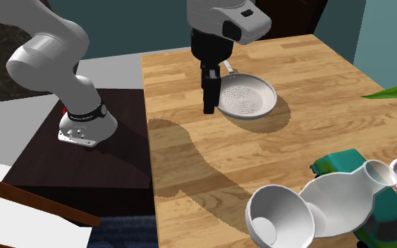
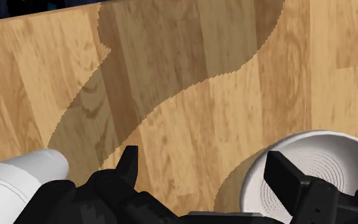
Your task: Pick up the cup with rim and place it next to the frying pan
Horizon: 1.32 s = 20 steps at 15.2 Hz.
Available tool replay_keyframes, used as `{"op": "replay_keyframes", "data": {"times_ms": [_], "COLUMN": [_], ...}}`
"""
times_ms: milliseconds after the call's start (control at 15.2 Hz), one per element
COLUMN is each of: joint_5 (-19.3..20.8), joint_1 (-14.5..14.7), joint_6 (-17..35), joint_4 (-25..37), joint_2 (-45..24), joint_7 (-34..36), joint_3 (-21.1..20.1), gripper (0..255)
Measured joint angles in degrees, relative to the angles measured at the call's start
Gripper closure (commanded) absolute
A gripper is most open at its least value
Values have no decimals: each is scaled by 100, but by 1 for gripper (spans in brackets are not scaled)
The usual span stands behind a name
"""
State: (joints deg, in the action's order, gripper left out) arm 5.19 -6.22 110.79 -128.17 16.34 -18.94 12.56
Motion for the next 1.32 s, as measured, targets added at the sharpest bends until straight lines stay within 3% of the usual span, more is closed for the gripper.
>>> {"op": "replay_keyframes", "data": {"times_ms": [594, 1056, 1320], "joint_5": [-210, -656, -731], "joint_1": [-228, -590, -645], "joint_6": [597, 698, 867], "joint_4": [1221, 2764, 2864], "joint_2": [-1659, -3206, -3469], "joint_7": [-773, -1422, -1483], "joint_3": [438, 594, 582], "gripper": [0, 0, 0]}}
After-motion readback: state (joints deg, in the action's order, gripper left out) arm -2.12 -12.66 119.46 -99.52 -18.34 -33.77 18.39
